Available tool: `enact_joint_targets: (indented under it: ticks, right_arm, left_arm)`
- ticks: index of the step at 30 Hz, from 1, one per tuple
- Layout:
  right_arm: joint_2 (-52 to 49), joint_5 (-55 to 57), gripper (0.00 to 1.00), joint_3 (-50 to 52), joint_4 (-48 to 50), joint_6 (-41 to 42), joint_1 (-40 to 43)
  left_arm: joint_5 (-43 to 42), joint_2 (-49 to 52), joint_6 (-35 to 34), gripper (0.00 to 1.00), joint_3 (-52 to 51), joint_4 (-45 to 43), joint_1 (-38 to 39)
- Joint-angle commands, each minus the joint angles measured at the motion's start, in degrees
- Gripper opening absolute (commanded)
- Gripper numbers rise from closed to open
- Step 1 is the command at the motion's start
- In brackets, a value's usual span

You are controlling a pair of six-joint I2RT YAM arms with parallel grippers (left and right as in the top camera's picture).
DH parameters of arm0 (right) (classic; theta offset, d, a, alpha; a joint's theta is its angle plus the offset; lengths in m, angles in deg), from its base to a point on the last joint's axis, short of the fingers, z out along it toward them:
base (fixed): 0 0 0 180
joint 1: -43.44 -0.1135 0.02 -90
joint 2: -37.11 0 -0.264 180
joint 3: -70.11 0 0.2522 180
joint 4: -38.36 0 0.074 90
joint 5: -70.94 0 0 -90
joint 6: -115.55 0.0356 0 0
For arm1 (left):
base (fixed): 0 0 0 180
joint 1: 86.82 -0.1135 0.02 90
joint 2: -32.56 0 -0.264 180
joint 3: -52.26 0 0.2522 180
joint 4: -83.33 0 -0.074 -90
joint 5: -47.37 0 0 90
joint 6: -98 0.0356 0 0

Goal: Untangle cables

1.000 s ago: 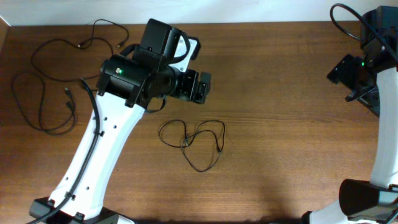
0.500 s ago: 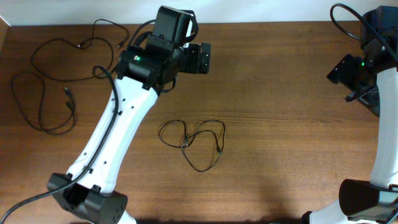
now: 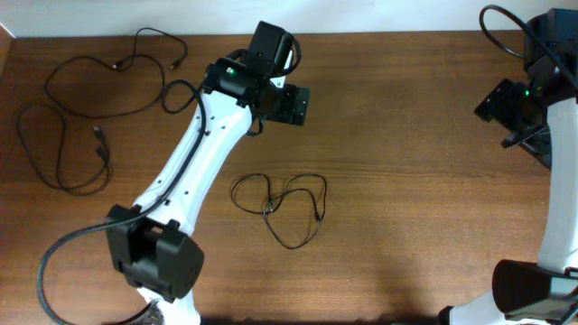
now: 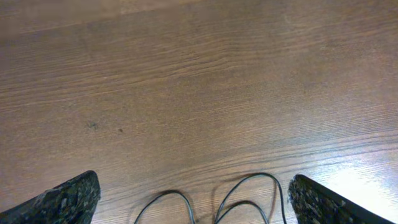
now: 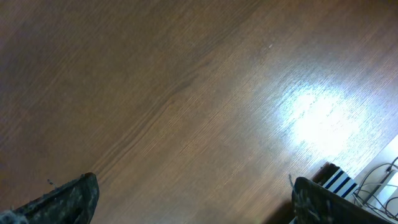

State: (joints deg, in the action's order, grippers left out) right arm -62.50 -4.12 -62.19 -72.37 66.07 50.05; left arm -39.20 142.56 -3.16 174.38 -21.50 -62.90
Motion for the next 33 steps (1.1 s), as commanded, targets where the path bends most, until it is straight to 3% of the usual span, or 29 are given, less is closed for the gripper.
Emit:
enact_joint_targets:
  ticks: [1, 6, 8, 11, 17, 22, 25, 27, 30, 33]
  right_arm:
    - [-0.11, 0.04, 0.99, 0.04, -0.13, 0.22, 0.17]
    - [-0.11, 0.04, 0.98, 0.04, -0.13, 0.22, 0.17]
    - [-0.11, 0.04, 0.98, 0.04, -0.13, 0.22, 0.17]
    - [-0.11, 0.04, 0.98, 0.04, -0.13, 0.2, 0.17]
    - [-0.11, 0.04, 0.98, 0.04, -0.13, 0.2, 0.17]
    - [-0.11, 0.04, 0.98, 0.04, -0.13, 0.22, 0.17]
    - [-0.11, 0.04, 0.98, 0.04, -0.13, 0.22, 0.17]
    - [-0.11, 0.04, 0.98, 0.04, -0.13, 0.22, 0.17]
    - [-0.11, 0.04, 0.98, 0.04, -0.13, 0.2, 0.17]
    - [-0.11, 0.07, 0.98, 0.04, -0.13, 0.22, 0.17]
  left_arm:
    - [-0.37, 4.98, 0.98, 0.99, 0.55, -2.8, -0.35]
    - [-4.15, 11.32, 0.96, 0.99, 0.55, -4.48, -0.26]
    - [-8.37, 13.27, 0.96, 0.99, 0.55, -1.66, 0.11]
    - [-8.17, 13.31, 1.25, 0.99, 0.63, 2.4, 0.11]
    - [-8.15, 3.19, 0.55, 0.99, 0.72, 16.09, -1.05]
    - [-8.13, -12.22, -1.03, 0.99, 0.66, 19.8, -1.05]
    - [-8.15, -14.19, -2.56, 0.99, -1.14, 25.27, -1.05]
    - [-8.17, -14.19, -4.5, 0.99, -6.12, 23.76, -1.05]
    - [-8.37, -14.19, -8.59, 0.98, -19.98, 14.51, -0.66]
    - [-8.59, -14.19, -9.94, 0.78, -30.49, 4.5, -0.66]
